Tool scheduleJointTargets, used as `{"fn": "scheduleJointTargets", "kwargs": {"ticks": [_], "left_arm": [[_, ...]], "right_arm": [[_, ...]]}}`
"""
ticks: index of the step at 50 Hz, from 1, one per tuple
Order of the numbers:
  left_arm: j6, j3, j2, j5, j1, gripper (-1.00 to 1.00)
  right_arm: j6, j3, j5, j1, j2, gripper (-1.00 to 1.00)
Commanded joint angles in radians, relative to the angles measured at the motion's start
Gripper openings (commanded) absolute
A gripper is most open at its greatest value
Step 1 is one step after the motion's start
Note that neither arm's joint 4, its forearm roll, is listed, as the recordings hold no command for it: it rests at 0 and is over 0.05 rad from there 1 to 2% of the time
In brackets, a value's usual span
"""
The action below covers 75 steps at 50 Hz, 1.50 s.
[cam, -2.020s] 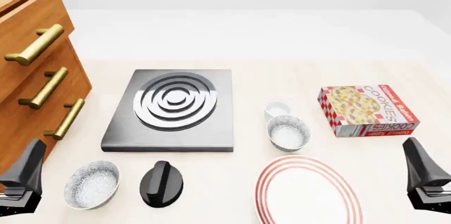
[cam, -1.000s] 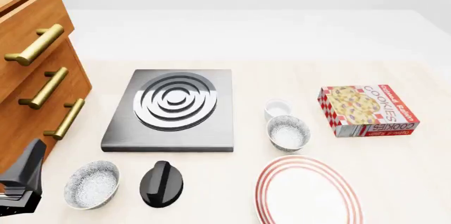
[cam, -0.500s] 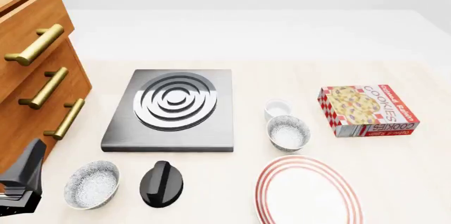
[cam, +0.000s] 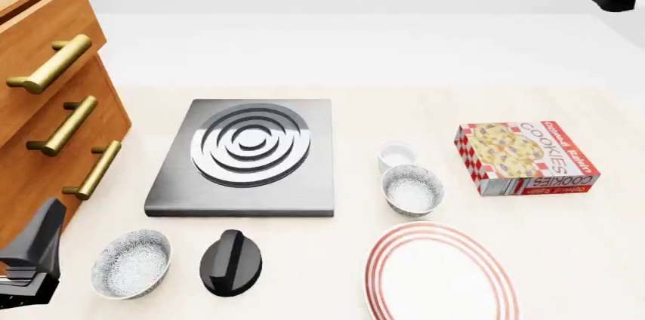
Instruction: Pick the akita bowl between the plate and the ramekin and place it on the plate.
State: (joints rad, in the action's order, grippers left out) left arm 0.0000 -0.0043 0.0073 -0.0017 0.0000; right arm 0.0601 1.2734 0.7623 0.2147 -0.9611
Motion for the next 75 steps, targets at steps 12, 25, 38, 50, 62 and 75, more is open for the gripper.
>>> {"fn": "scheduleJointTargets", "kwargs": {"ticks": [12, 25, 38, 50, 62, 75], "left_arm": [[0.000, 0.000, 0.000, 0.000, 0.000, 1.00], [0.000, 0.000, 0.000, 0.000, 0.000, 1.00], [0.000, 0.000, 0.000, 0.000, 0.000, 1.00], [0.000, 0.000, 0.000, 0.000, 0.000, 1.00], [0.000, 0.000, 0.000, 0.000, 0.000, 1.00], [0.000, 0.000, 0.000, 0.000, 0.000, 1.00]], "right_arm": [[-0.055, -0.107, -0.002, -0.026, -0.182, 1.00], [-0.070, -0.151, -0.007, -0.030, -0.226, 1.00], [-0.119, -0.187, -0.058, -0.022, -0.296, 1.00], [-0.153, -0.224, -0.110, -0.004, -0.337, 1.00], [-0.186, -0.269, -0.164, -0.001, -0.361, 1.00], [-0.209, -0.300, -0.218, -0.021, -0.380, 1.00]]}}
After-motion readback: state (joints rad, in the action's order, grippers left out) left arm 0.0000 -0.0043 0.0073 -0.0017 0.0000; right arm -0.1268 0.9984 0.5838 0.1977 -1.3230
